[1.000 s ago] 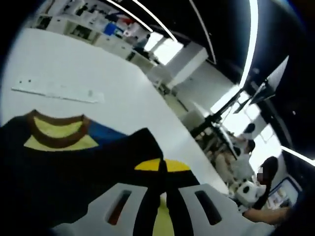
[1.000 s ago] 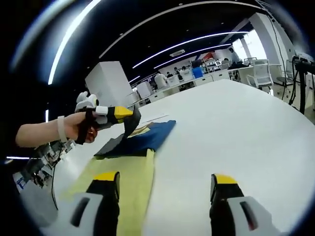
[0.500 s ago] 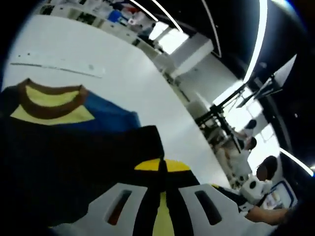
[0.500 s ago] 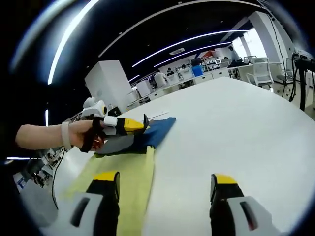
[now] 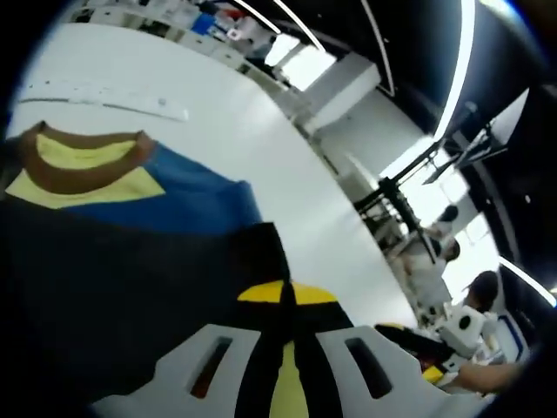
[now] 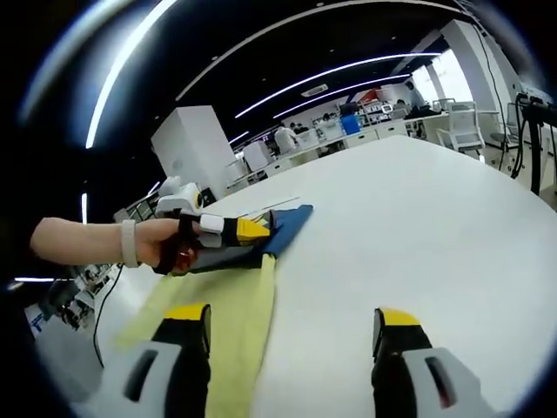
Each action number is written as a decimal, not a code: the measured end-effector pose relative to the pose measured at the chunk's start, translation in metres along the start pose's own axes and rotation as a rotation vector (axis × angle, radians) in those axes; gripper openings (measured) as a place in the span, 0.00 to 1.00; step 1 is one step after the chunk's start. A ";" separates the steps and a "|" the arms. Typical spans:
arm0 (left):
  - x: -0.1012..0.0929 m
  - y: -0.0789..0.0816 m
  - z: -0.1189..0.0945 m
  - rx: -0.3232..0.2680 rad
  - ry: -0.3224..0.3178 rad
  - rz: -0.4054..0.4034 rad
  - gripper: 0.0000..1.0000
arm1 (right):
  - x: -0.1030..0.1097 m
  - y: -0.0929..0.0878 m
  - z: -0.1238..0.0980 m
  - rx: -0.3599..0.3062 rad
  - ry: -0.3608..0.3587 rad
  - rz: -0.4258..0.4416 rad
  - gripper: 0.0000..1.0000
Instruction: Fold the garment on the visible template until the final outline fits inside the template.
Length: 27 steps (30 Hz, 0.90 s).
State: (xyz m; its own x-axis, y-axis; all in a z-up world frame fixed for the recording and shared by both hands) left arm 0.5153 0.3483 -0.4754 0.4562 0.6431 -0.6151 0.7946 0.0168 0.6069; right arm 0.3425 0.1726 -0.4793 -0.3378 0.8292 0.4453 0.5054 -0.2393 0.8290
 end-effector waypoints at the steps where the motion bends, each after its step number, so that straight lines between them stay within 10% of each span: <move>1: 0.001 0.000 0.000 -0.004 0.003 0.010 0.00 | 0.000 0.000 0.000 0.002 0.000 -0.001 0.76; 9: -0.003 0.002 -0.004 -0.048 -0.015 0.059 0.01 | 0.003 0.000 -0.001 0.005 0.007 -0.009 0.78; 22: -0.007 0.007 -0.011 -0.103 0.011 0.243 0.75 | 0.008 0.002 0.004 0.013 0.031 -0.025 0.83; 27: -0.007 0.007 -0.017 -0.091 0.012 0.297 0.84 | 0.009 0.004 0.005 0.014 0.038 -0.033 0.84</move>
State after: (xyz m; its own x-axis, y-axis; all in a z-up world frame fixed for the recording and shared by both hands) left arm 0.5107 0.3566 -0.4586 0.6578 0.6393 -0.3983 0.5877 -0.1049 0.8022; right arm 0.3454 0.1821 -0.4733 -0.3847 0.8165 0.4305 0.5042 -0.2048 0.8390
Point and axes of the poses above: the point that each gripper's makers call its tool centre point, and the gripper's own axes: z roughly forward along the fingers, x roughly to its left, y roughly out of its top, the point moved 8 cm from there along -z, roughly backward along the fingers, and after that the axes turned 6 degrees about y, right-handed, at the moved point
